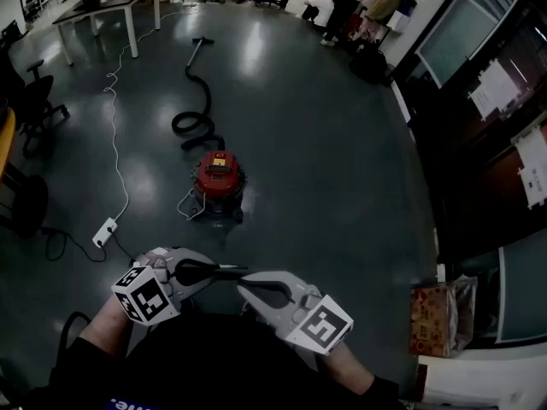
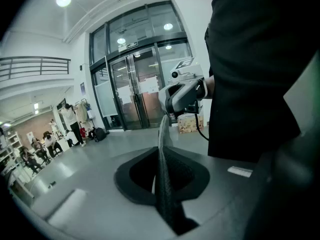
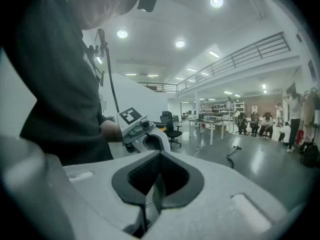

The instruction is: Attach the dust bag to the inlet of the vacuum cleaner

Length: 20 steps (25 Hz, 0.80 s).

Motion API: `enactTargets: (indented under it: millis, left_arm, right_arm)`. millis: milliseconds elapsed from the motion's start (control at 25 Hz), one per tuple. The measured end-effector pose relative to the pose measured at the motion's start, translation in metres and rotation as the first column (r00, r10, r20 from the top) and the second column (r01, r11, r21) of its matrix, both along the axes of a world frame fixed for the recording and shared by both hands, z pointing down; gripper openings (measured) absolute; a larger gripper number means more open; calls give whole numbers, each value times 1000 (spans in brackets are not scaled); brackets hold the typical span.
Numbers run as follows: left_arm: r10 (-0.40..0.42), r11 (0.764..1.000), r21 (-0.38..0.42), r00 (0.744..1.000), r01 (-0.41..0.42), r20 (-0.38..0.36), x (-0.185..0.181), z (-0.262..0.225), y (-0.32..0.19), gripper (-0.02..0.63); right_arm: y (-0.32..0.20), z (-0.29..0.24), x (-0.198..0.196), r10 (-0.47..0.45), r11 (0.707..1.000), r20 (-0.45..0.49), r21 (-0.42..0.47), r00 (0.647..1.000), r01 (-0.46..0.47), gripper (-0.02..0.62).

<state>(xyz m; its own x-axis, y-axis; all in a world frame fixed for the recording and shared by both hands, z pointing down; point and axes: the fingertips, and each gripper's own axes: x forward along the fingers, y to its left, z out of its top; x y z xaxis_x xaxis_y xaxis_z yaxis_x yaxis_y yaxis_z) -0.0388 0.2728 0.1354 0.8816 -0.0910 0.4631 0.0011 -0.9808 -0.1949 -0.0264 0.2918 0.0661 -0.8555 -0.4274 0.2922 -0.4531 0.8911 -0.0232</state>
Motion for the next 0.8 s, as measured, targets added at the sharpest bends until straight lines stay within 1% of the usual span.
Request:
enactTargets:
  millis: [320, 520, 640, 800]
  left_arm:
    - [0, 1000, -11, 1000, 0, 15, 4, 4, -5, 25]
    - [-12, 1000, -17, 999, 12, 34, 12, 12, -10, 25]
    - [-50, 998, -25, 997, 52, 52, 20, 18, -16, 25]
    - [-115, 992, -45, 991, 118, 64, 35, 27, -25, 25]
  right_arm:
    - [-7, 4, -1, 1, 1000, 8, -2, 1000, -1, 2]
    - [-12, 2, 7, 14, 1000, 92, -9, 996, -13, 2]
    - [-17, 4, 21, 27, 1000, 114, -10, 993, -26, 2]
    - [-26, 7, 49, 32, 999, 143, -14, 989, -30, 2]
